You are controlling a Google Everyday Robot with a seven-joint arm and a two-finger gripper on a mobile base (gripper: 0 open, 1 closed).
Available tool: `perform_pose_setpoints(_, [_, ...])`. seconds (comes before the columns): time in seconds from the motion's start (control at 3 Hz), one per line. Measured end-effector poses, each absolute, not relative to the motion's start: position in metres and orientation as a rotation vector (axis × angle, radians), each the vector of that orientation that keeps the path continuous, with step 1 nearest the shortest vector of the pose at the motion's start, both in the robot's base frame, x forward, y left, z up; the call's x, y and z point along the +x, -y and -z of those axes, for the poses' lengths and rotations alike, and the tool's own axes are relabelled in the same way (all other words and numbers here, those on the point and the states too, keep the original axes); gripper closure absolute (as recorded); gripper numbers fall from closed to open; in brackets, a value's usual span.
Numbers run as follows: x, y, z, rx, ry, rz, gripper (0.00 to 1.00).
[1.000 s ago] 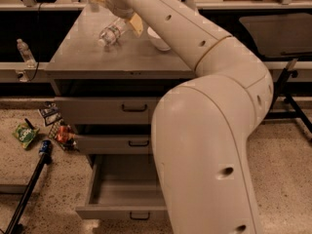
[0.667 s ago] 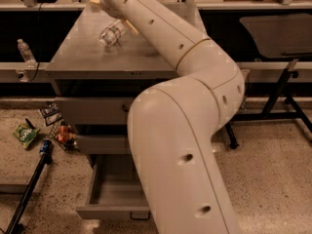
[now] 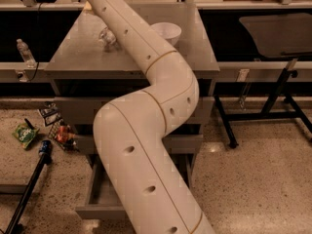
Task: Place water bottle into bottom drawer
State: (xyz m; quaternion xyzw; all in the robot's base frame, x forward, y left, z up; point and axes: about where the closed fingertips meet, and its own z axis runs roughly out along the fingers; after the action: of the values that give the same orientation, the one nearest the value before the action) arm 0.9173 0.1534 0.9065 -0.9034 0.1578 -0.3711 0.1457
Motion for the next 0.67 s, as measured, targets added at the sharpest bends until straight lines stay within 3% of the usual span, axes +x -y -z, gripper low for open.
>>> perform_pose_setpoints(0.33, [0.915, -0.165, -0.888, -2.663, -0.376, 1.035, 0.25])
perform_pose_setpoints(0.67, [0.906, -0.173, -0.843, -2.767, -0.267, 0.921, 0.57])
